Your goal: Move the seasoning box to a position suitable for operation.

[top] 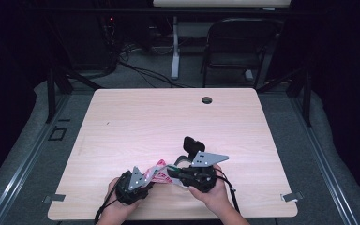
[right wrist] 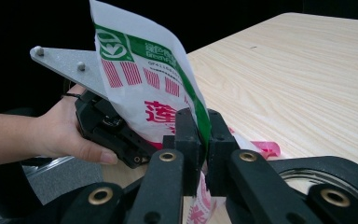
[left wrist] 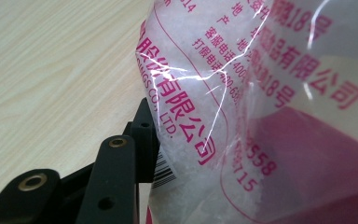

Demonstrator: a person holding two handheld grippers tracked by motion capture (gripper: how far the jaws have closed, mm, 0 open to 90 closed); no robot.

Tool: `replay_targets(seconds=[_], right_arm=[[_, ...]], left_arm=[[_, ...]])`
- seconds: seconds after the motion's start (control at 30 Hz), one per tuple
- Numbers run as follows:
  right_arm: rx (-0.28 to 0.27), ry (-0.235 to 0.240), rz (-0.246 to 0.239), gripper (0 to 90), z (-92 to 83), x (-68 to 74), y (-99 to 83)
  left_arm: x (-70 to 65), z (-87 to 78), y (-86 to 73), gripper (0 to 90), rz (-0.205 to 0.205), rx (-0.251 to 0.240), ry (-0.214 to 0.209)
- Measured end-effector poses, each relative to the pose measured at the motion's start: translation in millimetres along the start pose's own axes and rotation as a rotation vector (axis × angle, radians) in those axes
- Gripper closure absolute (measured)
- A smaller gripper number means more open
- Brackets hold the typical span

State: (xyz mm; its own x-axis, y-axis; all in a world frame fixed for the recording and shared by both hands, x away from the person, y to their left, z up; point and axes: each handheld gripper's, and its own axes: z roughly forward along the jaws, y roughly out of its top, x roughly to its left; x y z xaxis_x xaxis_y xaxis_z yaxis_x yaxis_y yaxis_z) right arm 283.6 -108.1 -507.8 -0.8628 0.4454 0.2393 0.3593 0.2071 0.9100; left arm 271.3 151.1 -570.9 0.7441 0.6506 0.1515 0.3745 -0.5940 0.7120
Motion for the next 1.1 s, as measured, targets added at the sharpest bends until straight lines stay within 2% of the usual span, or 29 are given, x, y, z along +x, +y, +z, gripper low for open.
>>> replay_targets(seconds=[0.27,0.5,0.67,0.8,0.97,1.1], right_arm=[[0.003,-0.003,0.005,83.7,-0.8,-0.6,1.1],[-0.003,-0.013,-0.008,78.9,-6.5,0.3,3.5],[-0.028,-0.037,-0.015,77.8,-14.9,3.3,5.8],[-0.034,-0.054,-0.019,79.8,-22.2,4.8,6.6],[-0.044,-0.063,-0.008,83.6,-28.5,3.4,5.8],[-0.040,-0.068,-0.003,86.6,-30.4,1.0,5.6]], left_arm=[[0.5,-2.2,1.7,61.0,0.024,-0.003,0.045],[1.7,-3.6,5.2,61.3,0.036,-0.011,0.049],[3.2,-2.4,8.6,61.6,0.050,-0.018,0.060],[1.6,-3.5,14.2,61.7,0.089,-0.021,0.096],[0.7,-8.7,24.7,61.7,0.160,-0.012,0.165],[2.5,-10.9,30.5,61.8,0.199,-0.008,0.212]])
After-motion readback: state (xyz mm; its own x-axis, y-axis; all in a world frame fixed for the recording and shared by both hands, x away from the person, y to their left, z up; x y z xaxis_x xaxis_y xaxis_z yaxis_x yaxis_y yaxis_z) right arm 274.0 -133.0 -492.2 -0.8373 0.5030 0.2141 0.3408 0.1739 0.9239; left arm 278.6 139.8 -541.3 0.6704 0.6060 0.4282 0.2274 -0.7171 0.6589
